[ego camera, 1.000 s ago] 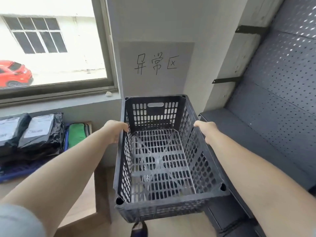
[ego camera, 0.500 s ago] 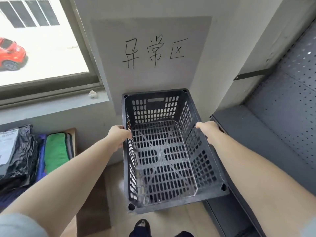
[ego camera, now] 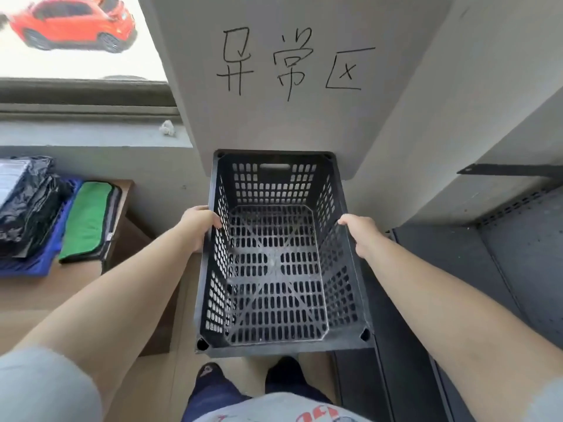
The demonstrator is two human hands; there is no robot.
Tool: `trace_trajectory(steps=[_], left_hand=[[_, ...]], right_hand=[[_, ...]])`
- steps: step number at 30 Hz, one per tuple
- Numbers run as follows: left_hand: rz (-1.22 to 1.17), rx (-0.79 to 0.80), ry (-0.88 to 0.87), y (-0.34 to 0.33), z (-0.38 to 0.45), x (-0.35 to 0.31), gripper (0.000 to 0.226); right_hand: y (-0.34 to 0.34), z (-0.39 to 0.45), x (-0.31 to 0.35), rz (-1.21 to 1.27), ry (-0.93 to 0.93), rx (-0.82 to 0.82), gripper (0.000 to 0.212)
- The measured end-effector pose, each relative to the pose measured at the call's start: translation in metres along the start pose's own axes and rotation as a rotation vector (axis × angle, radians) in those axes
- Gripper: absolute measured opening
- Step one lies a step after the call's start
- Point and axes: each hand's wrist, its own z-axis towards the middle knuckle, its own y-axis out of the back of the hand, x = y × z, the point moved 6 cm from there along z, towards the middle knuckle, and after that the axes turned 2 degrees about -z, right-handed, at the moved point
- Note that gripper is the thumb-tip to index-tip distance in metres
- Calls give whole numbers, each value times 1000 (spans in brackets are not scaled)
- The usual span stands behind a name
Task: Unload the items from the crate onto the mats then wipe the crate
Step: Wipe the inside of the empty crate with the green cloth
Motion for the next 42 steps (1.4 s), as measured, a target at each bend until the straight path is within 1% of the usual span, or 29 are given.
trace_trajectory(steps=[4,7,8,10,12,13,15,17,18,20,22,24,25,26,27,28,31,32,35,36,37,39,42], left_hand=[[-29,-13,48,-3,11,4,72],[-48,-35,59,-2,26,11,75],[-54,-29,60,-3,23,9,76],[-62,-24,56,-4,16,7,75],[-55,-7,34,-7,8,2,69],[-43,5,28,-8,3,0,66],[-17,25,21,-10,-4,-2,66],[21,43,13,-10,-8,-5,69],[32,51,15,-10,-10,-5,67],[38,70,22,-11,-15,-6,56],[61,71,21,-10,-15,-7,49],[86,69,27,-9,-15,-8,49],[116,67,22,-10,-15,-8,51],[143,62,10,-11,-14,-9,53],[160,50,6,-10,-14,-9,55],[178,40,-1,-10,-14,-9,54],[275,1,-25,-7,2,-6,41],[355,-13,-63,-7,8,-6,39],[663,-110,-203,-8,17,-3,51],[713,-139,-232,-8,20,0,52],[715,-152,-258,-9,19,1,48],[658,-147,-302,-8,17,3,33],[608,-106,-336,-6,17,1,30]], right_hand=[[5,14,-4,68,-35,-4,35],[7,21,-6,110,-55,-40,42],[7,23,-8,122,-57,-52,38],[5,25,-11,143,-62,-65,24],[3,23,-14,167,-77,-91,14],[2,25,-16,170,-85,-102,14],[1,32,-18,210,-103,-116,24],[1,39,-17,201,-77,-107,18],[1,42,-15,200,-60,-114,20],[2,43,-13,218,-55,-161,34],[2,46,-13,233,-97,-201,41],[1,49,-16,230,-116,-208,39],[0,50,-17,216,-109,-198,34],[-1,51,-18,189,-89,-187,28],[-1,52,-18,152,-57,-180,26],[-2,53,-18,121,-25,-183,29],[-3,54,-15,30,35,-190,29],[-3,56,-14,7,52,-188,29],[-4,65,-13,-47,89,-188,33],[-4,68,-14,-53,93,-190,33],[-4,71,-15,-58,98,-195,32],[-2,73,-18,-81,116,-200,34],[0,76,-17,-116,166,-209,35]])
